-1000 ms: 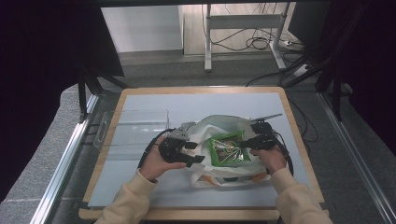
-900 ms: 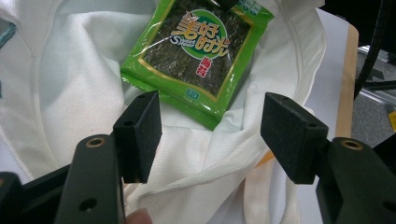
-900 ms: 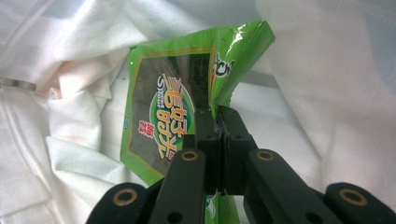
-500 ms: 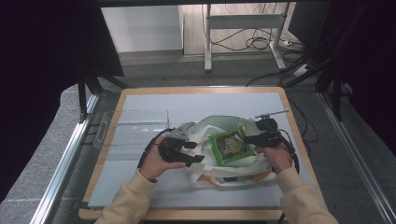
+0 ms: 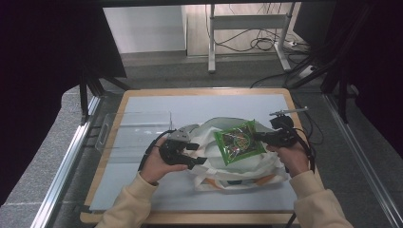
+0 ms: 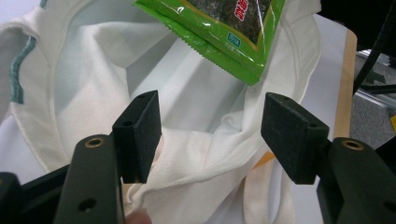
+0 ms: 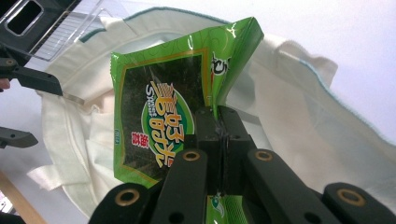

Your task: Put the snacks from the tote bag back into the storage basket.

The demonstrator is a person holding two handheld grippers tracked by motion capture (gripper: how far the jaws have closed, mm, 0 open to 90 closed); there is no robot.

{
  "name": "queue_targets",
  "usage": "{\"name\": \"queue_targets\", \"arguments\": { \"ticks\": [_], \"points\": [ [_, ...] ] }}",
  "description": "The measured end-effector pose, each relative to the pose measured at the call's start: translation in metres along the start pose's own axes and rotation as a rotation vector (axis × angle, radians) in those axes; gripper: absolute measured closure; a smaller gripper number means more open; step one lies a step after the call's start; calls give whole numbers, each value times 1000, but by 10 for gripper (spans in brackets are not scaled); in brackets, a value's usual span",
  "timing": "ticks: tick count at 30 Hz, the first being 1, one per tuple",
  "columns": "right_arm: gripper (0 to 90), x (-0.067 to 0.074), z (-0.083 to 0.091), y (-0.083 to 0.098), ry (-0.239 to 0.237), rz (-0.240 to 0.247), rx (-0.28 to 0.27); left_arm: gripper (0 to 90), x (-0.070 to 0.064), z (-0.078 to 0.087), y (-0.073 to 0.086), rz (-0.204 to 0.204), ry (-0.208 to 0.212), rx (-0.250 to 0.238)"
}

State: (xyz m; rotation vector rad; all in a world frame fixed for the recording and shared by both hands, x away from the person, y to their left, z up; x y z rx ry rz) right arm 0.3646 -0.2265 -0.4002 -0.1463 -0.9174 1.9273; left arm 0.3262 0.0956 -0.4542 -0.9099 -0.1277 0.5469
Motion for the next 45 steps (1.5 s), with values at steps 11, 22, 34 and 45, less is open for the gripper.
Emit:
{"name": "queue_targets", "arguments": {
  "ticks": [11, 22, 34, 45],
  "points": [
    [880, -1, 11, -2, -33, 53, -41, 372, 3, 5, 1, 9, -10, -8],
    [881, -1, 13, -5, -73, 116, -63, 368, 8, 14, -1, 23, -30, -31],
    [882, -4, 10, -7, -107, 169, -69, 367, 8, 20, -10, 28, -38, -56],
    [881, 3, 15, -12, -111, 240, -84, 366, 7, 20, -28, 14, -26, -33]
  ]
}}
Point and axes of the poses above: each handheld gripper's, and its own axes: z roughly backward along the jaws, y roughly out of its underside, x roughly to its left, the point moved 1 cm from there along -z, roughly forward along the jaws, and after that the axes turned 2 degrees about -y, right-handed, at the moved point
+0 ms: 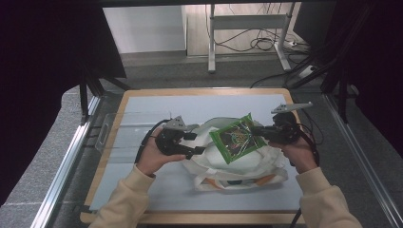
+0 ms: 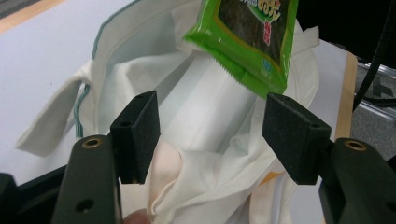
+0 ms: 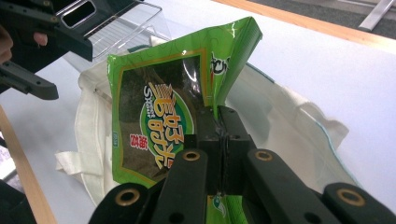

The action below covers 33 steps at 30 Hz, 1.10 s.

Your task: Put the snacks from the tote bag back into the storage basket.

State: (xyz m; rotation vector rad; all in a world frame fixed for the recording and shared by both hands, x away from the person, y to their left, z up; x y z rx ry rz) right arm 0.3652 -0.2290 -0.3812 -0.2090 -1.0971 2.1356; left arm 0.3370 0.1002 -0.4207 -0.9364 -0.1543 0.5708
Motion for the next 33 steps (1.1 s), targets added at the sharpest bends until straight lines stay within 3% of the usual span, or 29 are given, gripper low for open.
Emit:
{"name": "queue_targets", "arguments": {
  "ticks": [12, 22, 30, 33],
  "points": [
    [881, 9, -4, -6, -20, 67, 0, 363, 5, -8, -22, -7, 50, 21],
    [880, 13, -10, -9, -31, 117, -2, 364, 12, -14, -38, -12, 62, 39],
    [880, 23, -13, -13, -53, 205, -21, 399, 16, -31, -42, -37, 169, 103],
    [879, 27, -15, -14, -71, 245, -38, 506, 15, -36, -43, -49, 208, 126]
  ]
}}
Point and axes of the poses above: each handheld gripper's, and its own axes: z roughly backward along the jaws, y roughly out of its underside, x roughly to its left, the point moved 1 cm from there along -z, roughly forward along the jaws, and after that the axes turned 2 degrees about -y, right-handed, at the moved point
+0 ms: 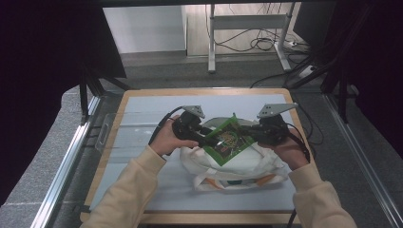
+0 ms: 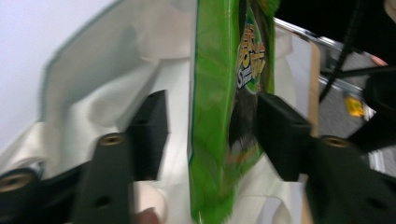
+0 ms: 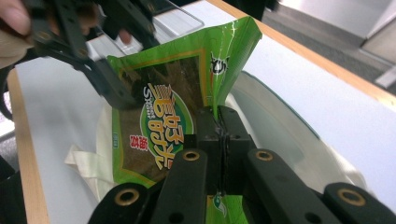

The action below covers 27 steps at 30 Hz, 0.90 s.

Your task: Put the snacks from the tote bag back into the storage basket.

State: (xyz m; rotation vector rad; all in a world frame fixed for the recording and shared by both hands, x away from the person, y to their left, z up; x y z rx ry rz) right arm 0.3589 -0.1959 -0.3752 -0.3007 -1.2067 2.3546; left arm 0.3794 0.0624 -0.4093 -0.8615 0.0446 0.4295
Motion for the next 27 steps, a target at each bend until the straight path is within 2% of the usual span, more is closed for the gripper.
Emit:
{"name": "queue_targets", "arguments": {
  "ticks": [3, 8, 13, 16, 18, 20, 24, 27],
  "points": [
    [876, 4, -2, -2, 6, 40, -4, 606, 0, -3, 0, -16, 10, 37],
    [874, 5, -3, -2, 15, 63, -3, 707, 2, 0, 2, 9, 44, 19],
    [859, 6, -4, -2, 19, 74, -9, 718, 2, 3, 3, 10, 40, 19],
    [819, 6, -3, -2, 21, 73, -30, 719, 1, 5, 5, 12, 39, 7],
    [743, 6, -1, -1, 23, 49, -60, 719, 0, 7, 7, 16, 24, -3],
    [616, 6, 4, 1, 35, 14, -102, 719, 0, 9, 9, 15, 17, -12],
    [485, 7, 13, 9, 58, -56, -160, 719, -2, 11, 13, 21, 8, -39],
    [429, 7, 20, 18, 57, -108, -203, 719, -3, 13, 17, 29, -1, -57]
  ]
}}
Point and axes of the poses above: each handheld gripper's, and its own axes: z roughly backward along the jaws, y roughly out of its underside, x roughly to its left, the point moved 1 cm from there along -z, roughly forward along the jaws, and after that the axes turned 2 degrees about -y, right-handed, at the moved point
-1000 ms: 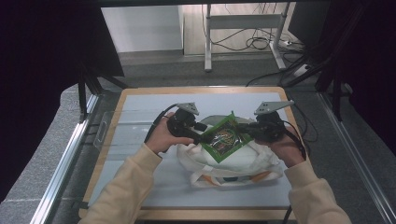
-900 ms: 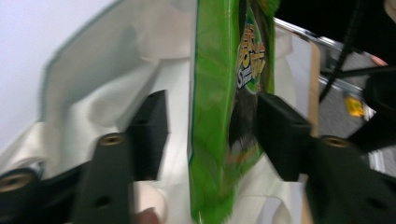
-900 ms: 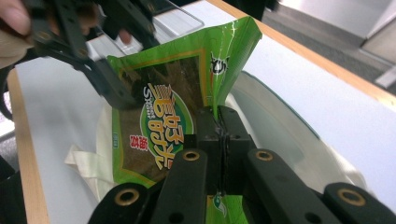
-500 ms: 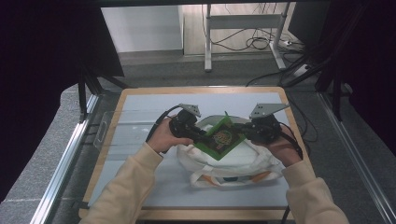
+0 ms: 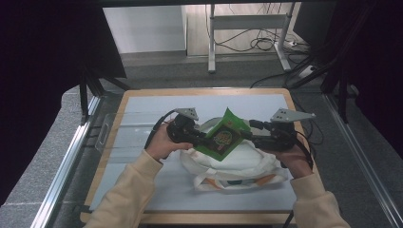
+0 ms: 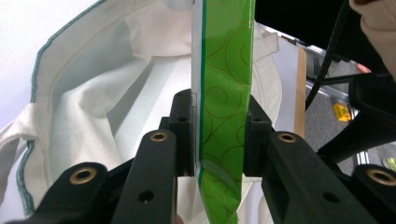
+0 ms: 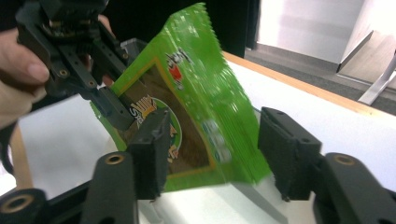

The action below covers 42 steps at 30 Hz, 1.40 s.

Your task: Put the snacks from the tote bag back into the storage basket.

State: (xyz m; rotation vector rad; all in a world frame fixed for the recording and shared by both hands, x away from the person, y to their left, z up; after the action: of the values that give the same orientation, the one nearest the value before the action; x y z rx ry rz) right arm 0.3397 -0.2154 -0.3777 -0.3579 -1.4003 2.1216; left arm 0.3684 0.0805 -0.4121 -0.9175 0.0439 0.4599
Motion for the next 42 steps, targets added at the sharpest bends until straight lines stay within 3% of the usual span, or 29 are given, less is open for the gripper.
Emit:
{"name": "queue_targets", "arguments": {
  "ticks": [6, 17, 29, 42],
  "points": [
    [356, -1, 10, 16, -4, -67, -28, 719, -4, 1, 8, 12, -20, -43],
    [290, -1, 4, 40, -25, -152, -32, 718, -11, 5, 24, 14, -39, -96],
    [272, 3, 0, 47, -35, -183, -31, 718, -14, 10, 39, 37, -23, -193],
    [292, 14, -15, 51, -82, -167, -12, 717, -17, 9, 39, 43, -3, -230]
  ]
}}
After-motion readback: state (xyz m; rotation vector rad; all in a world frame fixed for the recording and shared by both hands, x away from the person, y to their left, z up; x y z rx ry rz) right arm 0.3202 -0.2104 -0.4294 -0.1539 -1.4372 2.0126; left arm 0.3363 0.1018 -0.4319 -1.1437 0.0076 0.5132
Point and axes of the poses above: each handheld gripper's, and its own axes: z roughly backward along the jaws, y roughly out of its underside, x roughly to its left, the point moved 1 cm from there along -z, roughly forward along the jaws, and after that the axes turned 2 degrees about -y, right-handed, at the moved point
